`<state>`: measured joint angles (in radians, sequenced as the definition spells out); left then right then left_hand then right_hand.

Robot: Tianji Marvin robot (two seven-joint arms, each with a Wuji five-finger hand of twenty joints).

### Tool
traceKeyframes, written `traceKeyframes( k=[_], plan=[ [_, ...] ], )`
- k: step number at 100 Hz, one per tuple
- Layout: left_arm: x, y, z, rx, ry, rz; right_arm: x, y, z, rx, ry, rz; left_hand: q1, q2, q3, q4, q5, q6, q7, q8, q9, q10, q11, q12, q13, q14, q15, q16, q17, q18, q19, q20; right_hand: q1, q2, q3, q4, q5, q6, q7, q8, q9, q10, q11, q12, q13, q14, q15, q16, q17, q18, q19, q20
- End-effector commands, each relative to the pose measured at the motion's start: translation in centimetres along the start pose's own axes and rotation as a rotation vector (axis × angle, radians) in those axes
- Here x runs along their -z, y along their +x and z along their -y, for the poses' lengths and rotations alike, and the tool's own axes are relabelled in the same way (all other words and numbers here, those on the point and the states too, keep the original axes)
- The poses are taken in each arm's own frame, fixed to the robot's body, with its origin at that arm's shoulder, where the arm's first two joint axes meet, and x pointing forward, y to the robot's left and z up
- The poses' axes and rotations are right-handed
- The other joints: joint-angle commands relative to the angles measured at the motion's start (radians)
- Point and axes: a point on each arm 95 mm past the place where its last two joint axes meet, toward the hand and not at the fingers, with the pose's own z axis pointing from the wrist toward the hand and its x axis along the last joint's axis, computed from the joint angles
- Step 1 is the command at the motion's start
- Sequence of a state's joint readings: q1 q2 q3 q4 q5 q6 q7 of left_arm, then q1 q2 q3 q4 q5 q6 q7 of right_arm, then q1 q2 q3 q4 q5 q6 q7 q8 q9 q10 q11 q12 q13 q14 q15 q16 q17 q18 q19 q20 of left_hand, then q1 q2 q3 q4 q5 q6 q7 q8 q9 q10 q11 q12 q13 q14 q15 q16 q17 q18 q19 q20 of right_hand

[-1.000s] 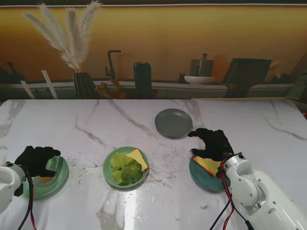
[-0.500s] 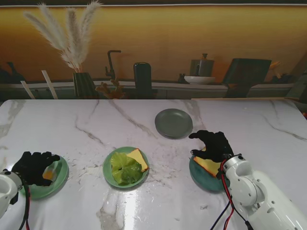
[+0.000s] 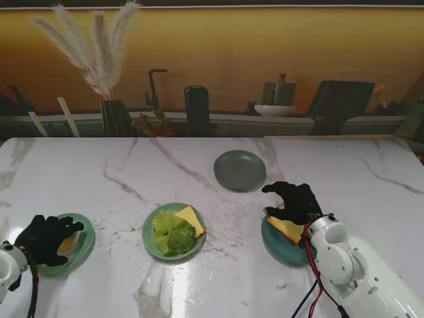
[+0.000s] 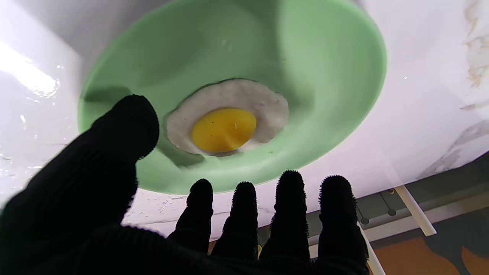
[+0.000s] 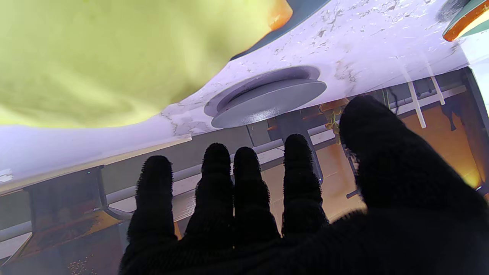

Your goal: Prepare sandwich (Bread, lettuce, and egg)

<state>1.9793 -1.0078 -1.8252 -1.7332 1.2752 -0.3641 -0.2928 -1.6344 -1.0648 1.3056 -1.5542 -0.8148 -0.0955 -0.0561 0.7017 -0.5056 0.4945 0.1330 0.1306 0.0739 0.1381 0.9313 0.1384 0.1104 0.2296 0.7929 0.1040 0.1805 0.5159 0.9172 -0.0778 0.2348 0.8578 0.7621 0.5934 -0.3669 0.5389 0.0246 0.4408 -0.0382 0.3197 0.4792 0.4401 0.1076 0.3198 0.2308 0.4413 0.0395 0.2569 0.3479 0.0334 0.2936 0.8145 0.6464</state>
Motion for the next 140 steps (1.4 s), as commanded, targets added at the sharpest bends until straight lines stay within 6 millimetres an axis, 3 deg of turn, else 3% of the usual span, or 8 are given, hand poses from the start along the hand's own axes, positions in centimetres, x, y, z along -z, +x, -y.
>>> traceKeyframes(
  k=[1,39,63,78,106,116,120,140],
  plan=[
    [0.2,0.1,-0.3,-0.016,0.007,0.019,-0.1,0.7,0.5,-0.020,0.005,-0.011,-0.009,-0.030,0.036,0.048,-0.047,0.002,0.015,0.035,-0.016,-0.007,0.008,0.032,-0.030,-0.015,0.020,0.028,-0.013,0.008,0.021,0.027,0.010,0.026,-0.019,-0.020,-0.019,0.008,-0.014,0.002,-0.026,-0.009,0.016,0.011,-0.012,-0.019,0.006,0.007,-0.020,0.009,0.009,0.004],
    [0.7,-0.1,-1.5,-0.005,-0.055,0.068,-0.2,0.9,0.6,-0.022,0.018,-0.013,0.004,-0.040,0.070,0.069,-0.054,0.009,0.031,0.137,-0.007,-0.001,0.019,0.037,-0.020,-0.008,0.037,0.025,-0.012,0.028,0.050,0.036,0.016,0.031,-0.029,-0.014,-0.015,0.011,-0.011,0.003,-0.027,-0.010,0.018,0.009,-0.013,-0.019,0.007,0.005,-0.023,0.009,0.010,0.001],
    [0.2,0.0,-2.2,-0.035,-0.063,0.067,-0.3,1.1,0.9,-0.028,0.035,-0.017,0.036,-0.071,0.193,0.127,-0.053,0.000,0.117,0.305,0.019,-0.024,0.204,0.134,0.021,-0.017,0.195,0.133,0.027,-0.050,0.197,0.084,0.020,0.026,-0.033,-0.012,-0.006,0.012,-0.007,0.003,-0.020,-0.011,0.020,0.009,-0.007,-0.018,0.009,0.005,-0.023,0.009,0.009,-0.001],
    [-0.3,0.1,-2.5,-0.033,-0.078,0.078,-0.3,1.1,1.0,-0.032,0.044,-0.015,0.089,-0.080,0.253,0.131,-0.046,0.012,0.224,0.348,0.027,-0.039,0.344,0.151,0.059,-0.025,0.275,0.167,0.083,-0.083,0.254,0.104,0.023,0.022,-0.034,-0.011,0.001,0.012,-0.005,0.004,-0.016,-0.012,0.020,0.008,-0.002,-0.019,0.009,0.004,-0.022,0.010,0.009,-0.002],
    [-1.0,0.3,-2.7,-0.020,-0.069,0.084,-0.3,0.9,1.1,-0.036,0.056,-0.007,0.223,-0.063,0.333,0.138,-0.017,0.036,0.597,0.156,0.063,-0.075,0.605,0.087,0.186,-0.052,0.372,0.174,0.234,-0.117,0.314,0.072,0.029,0.015,-0.036,-0.009,0.025,0.017,0.005,0.005,-0.002,-0.013,0.021,0.008,0.009,-0.018,0.011,0.005,-0.022,0.011,0.008,-0.005],
    [-1.2,0.4,-2.9,-0.014,-0.069,0.085,-0.3,0.9,1.2,-0.036,0.060,-0.005,0.309,-0.116,0.375,0.088,-0.019,0.034,0.747,0.082,0.102,-0.084,0.620,0.078,0.247,-0.038,0.329,0.283,0.270,-0.124,0.316,0.057,0.033,0.008,-0.036,-0.009,0.027,0.018,0.007,0.005,0.001,-0.013,0.021,0.008,0.013,-0.017,0.011,0.005,-0.021,0.012,0.009,-0.006],
    [-1.3,0.4,-3.0,-0.014,-0.070,0.085,-0.3,0.9,1.2,-0.036,0.060,-0.005,0.339,-0.143,0.391,0.070,-0.020,0.032,0.805,0.057,0.124,-0.091,0.630,0.080,0.285,-0.037,0.308,0.315,0.292,-0.115,0.328,-0.002,0.036,0.004,-0.036,-0.009,0.027,0.017,0.007,0.005,0.001,-0.013,0.021,0.008,0.014,-0.017,0.011,0.005,-0.020,0.013,0.009,-0.006],
    [-1.7,0.8,-3.5,-0.010,-0.057,0.077,-0.3,0.9,1.2,-0.030,0.062,-0.003,0.393,-0.225,0.430,-0.021,0.001,0.015,0.969,0.086,0.212,-0.114,0.717,0.119,0.400,-0.048,0.361,0.349,0.397,-0.094,0.405,-0.062,0.054,-0.031,-0.035,-0.007,0.036,0.015,0.013,0.007,0.007,-0.015,0.024,0.009,0.024,-0.019,0.013,0.006,-0.020,0.014,0.009,-0.008]
  ],
)
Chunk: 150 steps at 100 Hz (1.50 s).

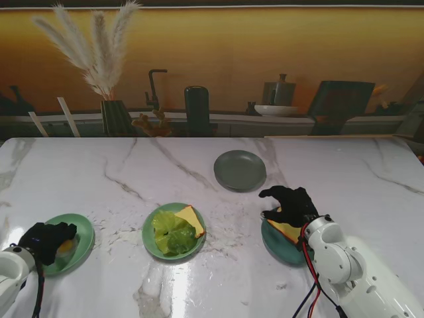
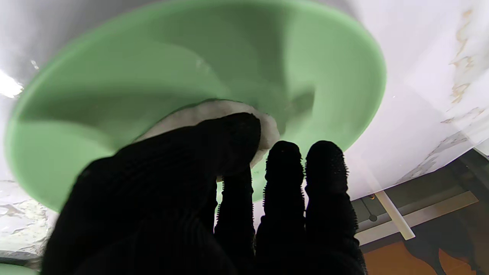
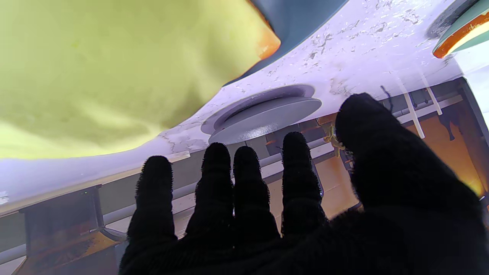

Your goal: Prepare sandwich (Bread, lettuce, and egg)

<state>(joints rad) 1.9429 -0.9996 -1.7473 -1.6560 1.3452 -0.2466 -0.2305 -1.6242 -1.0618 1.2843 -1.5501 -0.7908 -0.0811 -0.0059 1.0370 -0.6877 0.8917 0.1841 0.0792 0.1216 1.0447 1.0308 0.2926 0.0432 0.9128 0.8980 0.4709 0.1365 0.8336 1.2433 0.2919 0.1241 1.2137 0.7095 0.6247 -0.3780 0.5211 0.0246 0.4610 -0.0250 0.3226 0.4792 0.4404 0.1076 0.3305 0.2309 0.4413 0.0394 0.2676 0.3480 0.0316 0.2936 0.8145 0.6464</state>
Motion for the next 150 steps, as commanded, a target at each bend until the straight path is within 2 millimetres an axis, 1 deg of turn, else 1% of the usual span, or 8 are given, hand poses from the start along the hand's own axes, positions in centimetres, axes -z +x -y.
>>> traceKeyframes(
  k=[1,6,20,38,64,79,121,150],
  plan=[
    [0.0,0.6,-1.9,0.012,-0.043,-0.006,-0.1,0.6,0.5,-0.010,0.005,-0.004,0.058,-0.043,0.033,-0.072,0.052,-0.032,0.063,-0.013,0.058,-0.047,0.034,0.014,0.033,-0.004,0.043,0.023,0.027,0.016,0.049,-0.009,0.023,-0.023,-0.018,-0.007,0.016,0.001,0.011,0.007,0.006,-0.016,0.013,0.009,0.024,-0.019,0.003,0.006,-0.019,0.014,0.009,-0.008],
    [-0.1,0.7,-2.1,0.015,-0.046,-0.008,-0.1,0.6,0.5,-0.007,0.006,-0.004,0.053,-0.047,0.016,-0.067,0.045,-0.030,0.076,-0.007,0.051,-0.046,0.047,0.035,0.026,-0.010,0.069,0.020,0.030,0.004,0.059,-0.003,0.025,-0.025,-0.018,-0.007,0.017,0.003,0.012,0.007,0.006,-0.016,0.014,0.009,0.023,-0.018,0.002,0.006,-0.019,0.014,0.008,-0.009],
    [0.0,1.0,-2.5,0.004,-0.064,-0.028,-0.1,0.5,0.5,-0.005,0.006,-0.005,-0.141,0.058,-0.049,0.102,0.030,-0.011,-0.079,-0.099,-0.080,-0.012,0.016,0.015,-0.151,-0.030,0.130,-0.084,-0.073,-0.033,0.000,0.153,0.011,0.000,-0.020,-0.009,0.012,0.004,0.011,0.006,0.001,-0.015,0.012,0.008,0.018,-0.019,0.000,0.005,-0.023,0.012,0.008,-0.010],
    [0.2,1.4,-2.9,-0.017,-0.093,-0.033,0.0,0.4,0.5,-0.008,0.002,-0.002,-0.191,0.051,-0.077,0.131,0.030,-0.008,-0.346,-0.134,-0.132,0.022,-0.151,0.011,-0.303,-0.001,0.089,-0.112,-0.219,-0.031,-0.041,0.188,0.010,0.016,-0.021,-0.009,0.011,0.004,0.010,0.005,0.002,-0.015,0.013,0.008,0.019,-0.018,0.002,0.006,-0.023,0.012,0.010,-0.010],
    [-0.1,2.0,-3.4,-0.013,-0.089,-0.047,0.0,0.4,0.5,-0.008,0.003,-0.001,-0.145,0.043,-0.075,0.087,0.018,0.001,-0.401,0.229,-0.135,0.001,-0.074,0.090,-0.228,-0.032,0.130,-0.113,-0.128,-0.054,-0.015,0.162,0.041,0.008,-0.020,-0.001,0.011,0.000,0.011,0.004,0.005,-0.017,0.016,0.009,0.026,-0.020,0.005,0.007,-0.020,0.013,0.011,-0.011],
    [-0.4,2.1,-3.9,0.017,-0.099,-0.045,0.0,0.4,0.5,-0.010,0.009,0.000,-0.049,0.001,-0.057,-0.042,0.026,-0.015,-0.056,0.145,-0.009,-0.047,0.065,0.097,-0.065,-0.074,0.244,-0.031,0.025,-0.070,0.063,0.166,0.047,0.002,-0.027,0.002,0.015,0.003,0.015,0.005,0.008,-0.019,0.018,0.009,0.035,-0.020,0.007,0.008,-0.018,0.013,0.012,-0.012],
    [-0.5,2.2,-4.2,0.046,-0.127,-0.018,-0.1,0.4,0.5,-0.017,0.002,0.001,0.084,-0.057,0.041,-0.137,0.172,-0.049,0.147,0.223,0.271,-0.099,0.151,0.285,0.137,-0.154,0.407,-0.094,0.212,-0.035,0.199,0.053,0.060,-0.007,-0.037,0.009,0.013,0.002,0.018,0.004,0.009,-0.020,0.023,0.009,0.042,-0.022,0.013,0.011,-0.017,0.013,0.014,-0.015],
    [-0.6,2.5,-4.6,0.070,-0.111,0.000,-0.1,0.4,0.5,-0.020,-0.008,0.007,0.094,-0.139,0.195,-0.159,0.380,-0.076,0.210,0.345,0.461,-0.137,0.299,0.293,0.221,-0.217,0.513,0.074,0.310,-0.016,0.283,0.080,0.083,-0.041,-0.038,0.009,0.013,0.000,0.024,0.005,0.008,-0.023,0.031,0.010,0.046,-0.024,0.019,0.013,-0.018,0.013,0.016,-0.017]
  ],
)
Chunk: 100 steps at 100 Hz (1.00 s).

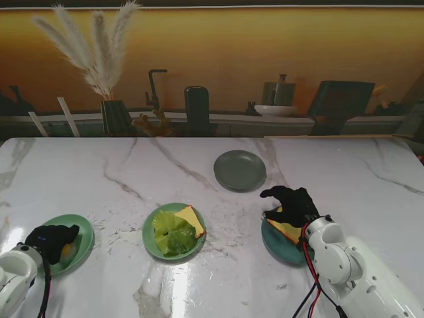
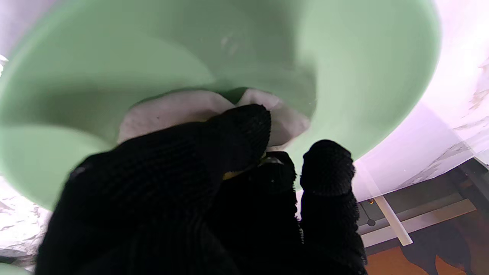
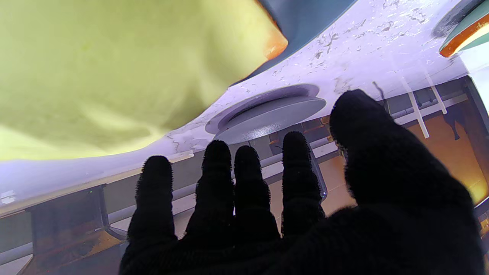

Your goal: Prepare sandwich (Bread, lettuce, and egg)

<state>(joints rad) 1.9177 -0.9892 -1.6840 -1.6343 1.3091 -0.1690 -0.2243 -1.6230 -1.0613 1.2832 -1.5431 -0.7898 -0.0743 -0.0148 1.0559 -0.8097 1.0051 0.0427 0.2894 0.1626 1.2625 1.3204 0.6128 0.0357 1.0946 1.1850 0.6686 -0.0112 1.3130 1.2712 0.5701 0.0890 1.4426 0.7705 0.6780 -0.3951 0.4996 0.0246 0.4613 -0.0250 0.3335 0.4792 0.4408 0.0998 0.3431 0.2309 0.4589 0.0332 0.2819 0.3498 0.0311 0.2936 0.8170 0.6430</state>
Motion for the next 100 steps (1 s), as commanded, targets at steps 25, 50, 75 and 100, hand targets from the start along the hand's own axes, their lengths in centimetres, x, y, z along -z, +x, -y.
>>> traceKeyframes(
  k=[25,50,75,100],
  plan=[
    [0.3,0.7,-4.3,0.044,-0.045,-0.029,-0.2,0.6,0.4,-0.020,-0.007,-0.005,0.072,-0.017,0.107,-0.027,0.319,-0.152,0.055,0.080,0.237,-0.143,0.209,0.028,0.105,-0.051,0.097,0.124,0.146,0.036,0.122,0.056,0.033,-0.032,-0.014,0.009,0.016,0.002,0.020,0.006,0.010,-0.019,0.025,0.010,0.032,-0.021,0.009,0.012,-0.014,0.011,0.018,-0.015],
    [0.5,0.1,-2.8,0.075,0.034,-0.028,-0.3,0.7,0.5,-0.032,-0.006,-0.009,0.056,-0.006,0.115,0.014,0.327,-0.166,0.061,0.082,0.240,-0.160,0.218,0.034,0.136,-0.063,0.097,0.156,0.182,0.036,0.127,0.072,0.017,0.002,-0.020,0.009,0.013,0.000,0.021,0.004,0.006,-0.020,0.026,0.009,0.029,-0.023,0.011,0.013,-0.017,0.009,0.019,-0.017],
    [1.3,-0.6,0.1,0.135,0.143,-0.012,-0.3,0.7,0.5,-0.038,-0.011,-0.014,0.044,-0.011,0.118,0.049,0.326,-0.164,0.057,0.081,0.245,-0.158,0.216,0.031,0.151,-0.070,0.090,0.160,0.195,0.037,0.121,0.072,0.010,0.021,-0.025,0.011,0.009,-0.001,0.018,0.002,0.003,-0.017,0.024,0.008,0.024,-0.021,0.011,0.013,-0.018,0.010,0.020,-0.019],
    [2.0,-1.0,2.6,0.165,0.237,-0.028,-0.3,0.6,0.5,-0.040,-0.018,-0.015,0.043,-0.015,0.113,0.075,0.327,-0.159,0.057,0.076,0.251,-0.154,0.212,0.023,0.163,-0.070,0.081,0.165,0.208,0.047,0.117,0.065,0.008,0.023,-0.027,0.014,0.007,-0.001,0.017,0.001,0.000,-0.016,0.024,0.008,0.022,-0.021,0.011,0.013,-0.019,0.009,0.020,-0.020]
  ],
)
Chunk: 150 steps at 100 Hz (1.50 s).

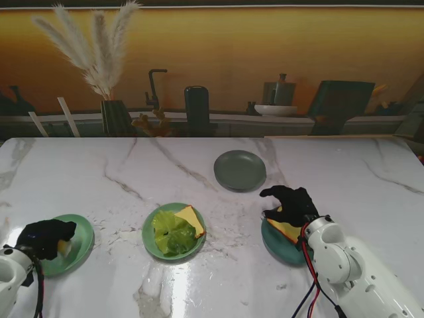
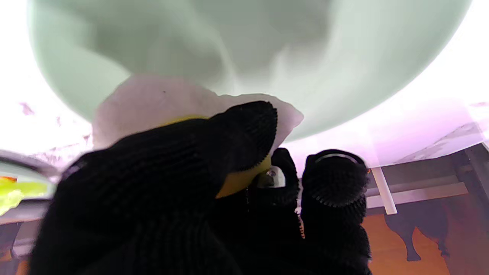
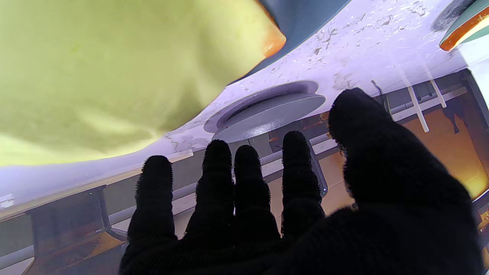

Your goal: Prepare sandwich (Bread, lettuce, and egg)

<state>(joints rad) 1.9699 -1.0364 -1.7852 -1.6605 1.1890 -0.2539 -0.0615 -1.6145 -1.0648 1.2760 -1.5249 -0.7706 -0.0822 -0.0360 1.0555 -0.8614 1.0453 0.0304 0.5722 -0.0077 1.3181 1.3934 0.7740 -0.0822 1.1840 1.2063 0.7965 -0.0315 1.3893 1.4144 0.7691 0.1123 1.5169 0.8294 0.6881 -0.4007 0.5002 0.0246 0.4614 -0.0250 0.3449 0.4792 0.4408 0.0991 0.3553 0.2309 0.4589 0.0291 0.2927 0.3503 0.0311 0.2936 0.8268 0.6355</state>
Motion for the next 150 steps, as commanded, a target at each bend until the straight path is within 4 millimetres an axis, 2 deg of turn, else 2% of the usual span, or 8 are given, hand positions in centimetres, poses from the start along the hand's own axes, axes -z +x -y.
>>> traceKeyframes(
  k=[1,23,65,100,122,150],
  plan=[
    [-0.1,0.3,1.6,0.018,0.046,-0.006,-0.2,0.7,0.4,-0.019,-0.005,-0.012,0.043,0.038,0.072,0.087,0.045,0.011,0.001,0.003,0.089,-0.035,0.123,0.002,0.035,-0.048,0.005,0.023,0.008,0.024,0.044,0.008,-0.002,0.028,-0.027,0.014,0.007,-0.001,0.006,0.001,0.000,-0.015,0.012,0.008,0.022,-0.017,0.000,0.013,-0.020,0.008,0.011,-0.012],
    [-1.4,2.0,4.2,0.080,0.100,-0.089,-0.2,0.7,0.4,-0.025,-0.014,-0.010,0.042,0.038,0.073,0.087,0.047,0.018,0.001,-0.001,0.089,-0.028,0.123,0.004,0.035,-0.043,0.003,0.031,-0.001,0.033,0.049,0.018,-0.003,0.030,-0.028,0.015,0.007,-0.001,0.006,0.001,-0.001,-0.017,0.012,0.008,0.022,-0.018,0.000,0.013,-0.021,0.008,0.010,-0.013],
    [-5.6,7.9,7.2,0.232,0.078,-0.283,0.0,0.0,0.1,-0.039,-0.044,0.005,0.047,0.033,0.076,0.078,0.053,0.024,-0.001,-0.015,0.092,-0.012,0.117,0.012,0.030,-0.023,-0.004,0.056,-0.030,0.050,0.062,0.047,-0.004,0.033,-0.029,0.017,0.009,0.000,0.006,0.001,-0.001,-0.014,0.011,0.008,0.021,-0.016,0.000,0.013,-0.022,0.009,0.009,-0.013],
    [-8.2,12.6,9.9,0.352,0.047,-0.416,-0.1,0.0,0.1,-0.045,-0.048,0.009,0.048,0.032,0.073,0.064,0.057,0.035,-0.003,-0.034,0.098,0.005,0.102,0.023,0.033,-0.006,-0.015,0.064,-0.039,0.073,0.064,0.065,-0.008,0.040,-0.029,0.016,0.008,0.001,0.004,0.001,-0.003,-0.014,0.009,0.008,0.018,-0.015,-0.001,0.013,-0.024,0.009,0.007,-0.013],
    [-8.7,15.1,10.2,0.402,-0.025,-0.491,0.0,-0.2,0.0,-0.047,-0.051,0.014,0.046,0.036,0.071,0.064,0.051,0.037,-0.007,-0.043,0.098,0.010,0.094,0.028,0.032,0.002,-0.021,0.065,-0.047,0.079,0.065,0.075,-0.011,0.045,-0.029,0.015,0.007,0.000,0.002,0.001,-0.004,-0.013,0.008,0.007,0.016,-0.015,-0.002,0.013,-0.024,0.008,0.007,-0.012],
    [-8.6,17.2,9.3,0.396,-0.156,-0.578,0.0,-0.2,0.0,-0.052,-0.052,0.014,0.041,0.047,0.057,0.072,0.041,0.040,-0.013,-0.058,0.095,0.017,0.071,0.041,0.029,0.010,-0.037,0.068,-0.061,0.089,0.063,0.093,-0.015,0.049,-0.028,0.014,0.010,0.002,0.002,0.002,-0.003,-0.013,0.007,0.008,0.016,-0.015,-0.003,0.013,-0.025,0.009,0.006,-0.011]
  ],
)
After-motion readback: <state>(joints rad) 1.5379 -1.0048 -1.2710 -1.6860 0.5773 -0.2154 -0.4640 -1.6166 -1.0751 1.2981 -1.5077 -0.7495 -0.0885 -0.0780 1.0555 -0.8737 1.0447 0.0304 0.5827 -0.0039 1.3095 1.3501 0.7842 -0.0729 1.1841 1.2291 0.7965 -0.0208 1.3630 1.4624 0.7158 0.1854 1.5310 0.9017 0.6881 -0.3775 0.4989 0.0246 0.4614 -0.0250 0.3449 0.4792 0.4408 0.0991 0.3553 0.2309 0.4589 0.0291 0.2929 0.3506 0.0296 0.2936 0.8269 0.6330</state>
